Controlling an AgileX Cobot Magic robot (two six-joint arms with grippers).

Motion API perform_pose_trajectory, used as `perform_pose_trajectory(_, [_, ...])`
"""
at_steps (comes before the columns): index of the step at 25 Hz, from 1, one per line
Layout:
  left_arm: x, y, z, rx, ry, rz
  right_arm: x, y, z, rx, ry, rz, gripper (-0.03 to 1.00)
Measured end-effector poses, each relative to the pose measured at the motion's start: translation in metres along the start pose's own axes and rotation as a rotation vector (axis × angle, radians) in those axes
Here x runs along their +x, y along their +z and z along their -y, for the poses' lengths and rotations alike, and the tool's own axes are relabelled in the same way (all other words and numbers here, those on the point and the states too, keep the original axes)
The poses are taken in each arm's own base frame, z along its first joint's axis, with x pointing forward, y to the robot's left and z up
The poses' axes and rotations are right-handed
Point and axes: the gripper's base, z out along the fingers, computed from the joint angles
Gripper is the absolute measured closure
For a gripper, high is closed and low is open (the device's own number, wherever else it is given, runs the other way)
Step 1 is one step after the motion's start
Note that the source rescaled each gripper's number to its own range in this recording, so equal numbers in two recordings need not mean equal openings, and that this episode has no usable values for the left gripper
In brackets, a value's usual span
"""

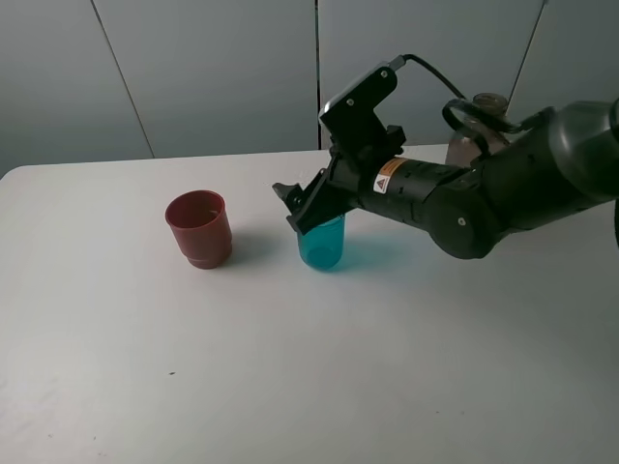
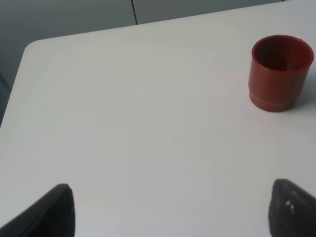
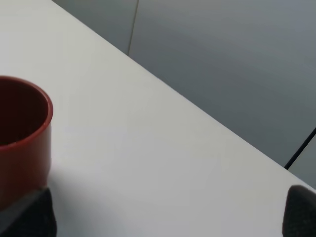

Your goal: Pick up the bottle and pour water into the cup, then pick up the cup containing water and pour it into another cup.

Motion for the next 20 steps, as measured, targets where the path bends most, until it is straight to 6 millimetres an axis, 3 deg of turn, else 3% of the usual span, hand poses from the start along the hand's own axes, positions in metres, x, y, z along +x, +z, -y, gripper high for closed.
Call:
perform_pose_trajectory(5, [0.000, 0.000, 0.000, 0.000, 0.000, 0.000, -0.029, -0.038, 0.006, -0.026, 0.204, -0.136, -0.03])
perform_pose_trajectory(12, [0.000, 0.000, 0.000, 0.000, 0.000, 0.000, -0.039, -0.111, 0.007, -0.058, 0.459, -0.514, -0.03])
perform_pose_trajectory(15, [0.000, 0.000, 0.000, 0.000, 0.000, 0.000, -0.035, -0.139, 0.025, 0.001, 0.575, -0.643, -0.03])
perform_pose_trajectory(20, [0.000, 0.000, 0.000, 0.000, 0.000, 0.000, -0.033, -0.194, 0.068, 0.177, 0.751, -0.676, -0.03])
